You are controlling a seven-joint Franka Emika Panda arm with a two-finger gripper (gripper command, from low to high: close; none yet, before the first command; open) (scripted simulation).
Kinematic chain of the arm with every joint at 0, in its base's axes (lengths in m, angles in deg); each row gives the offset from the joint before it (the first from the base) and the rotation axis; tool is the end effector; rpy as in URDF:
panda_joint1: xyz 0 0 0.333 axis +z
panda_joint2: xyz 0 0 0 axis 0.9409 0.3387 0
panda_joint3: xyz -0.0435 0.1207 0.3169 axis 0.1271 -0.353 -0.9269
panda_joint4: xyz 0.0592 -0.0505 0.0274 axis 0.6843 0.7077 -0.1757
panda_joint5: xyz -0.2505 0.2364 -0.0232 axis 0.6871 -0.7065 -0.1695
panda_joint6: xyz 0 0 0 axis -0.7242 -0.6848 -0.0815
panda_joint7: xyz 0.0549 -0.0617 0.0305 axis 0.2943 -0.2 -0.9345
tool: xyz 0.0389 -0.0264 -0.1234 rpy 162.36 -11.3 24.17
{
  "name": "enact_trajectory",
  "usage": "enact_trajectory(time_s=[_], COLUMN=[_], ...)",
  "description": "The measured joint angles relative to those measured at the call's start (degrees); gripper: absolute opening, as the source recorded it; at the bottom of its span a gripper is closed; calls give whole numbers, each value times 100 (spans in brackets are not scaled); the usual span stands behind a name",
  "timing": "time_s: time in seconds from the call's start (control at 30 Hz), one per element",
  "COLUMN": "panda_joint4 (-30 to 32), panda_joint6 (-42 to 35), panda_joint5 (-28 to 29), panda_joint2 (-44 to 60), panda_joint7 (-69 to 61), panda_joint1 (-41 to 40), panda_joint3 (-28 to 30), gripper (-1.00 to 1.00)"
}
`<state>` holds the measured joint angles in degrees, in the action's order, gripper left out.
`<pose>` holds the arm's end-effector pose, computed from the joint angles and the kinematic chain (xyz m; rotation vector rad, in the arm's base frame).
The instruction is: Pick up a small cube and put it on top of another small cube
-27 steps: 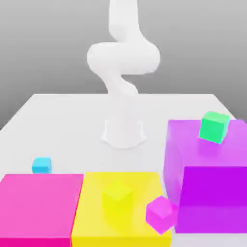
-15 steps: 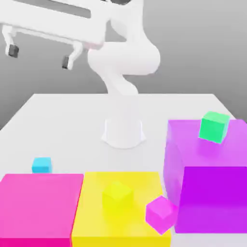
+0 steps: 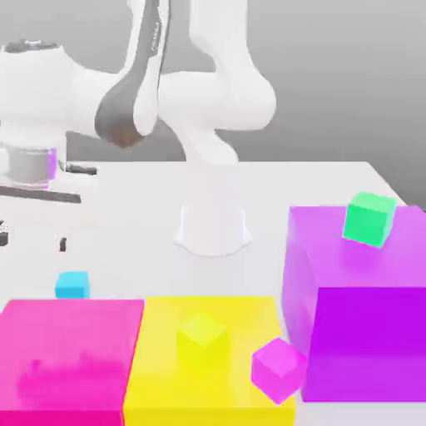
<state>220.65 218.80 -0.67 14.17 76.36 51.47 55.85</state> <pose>0.2590 -0.2567 0.2975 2.8825 -1.0492 0.1320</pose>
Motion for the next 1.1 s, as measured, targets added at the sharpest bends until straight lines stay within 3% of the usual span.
enact_trajectory(time_s=[0.1,0.2,0.33,0.4,0.43,0.63,0.7,0.83,0.93,1.1], panda_joint4=[311,423,249,157,121,102,140,330,464,286], panda_joint6=[327,700,1233,1526,1666,1721,1584,1078,653,191], panda_joint5=[-590,-1748,-3439,-3934,-4081,-4144,-4006,-2701,-1596,-1191], panda_joint2=[399,915,1709,2084,2251,2333,2164,1446,854,565], panda_joint7=[-920,-1995,-3241,-3636,-3767,-3823,-3697,-2707,-1931,-616], panda_joint1=[-4,-58,-847,-1463,-1739,-1882,-1644,-1055,-1180,-944], panda_joint3=[356,261,-958,-1684,-1987,-2140,-1878,-975,-791,-1156], gripper=[0,0,0,0,-100,-100,-100,-100,-100,-100])
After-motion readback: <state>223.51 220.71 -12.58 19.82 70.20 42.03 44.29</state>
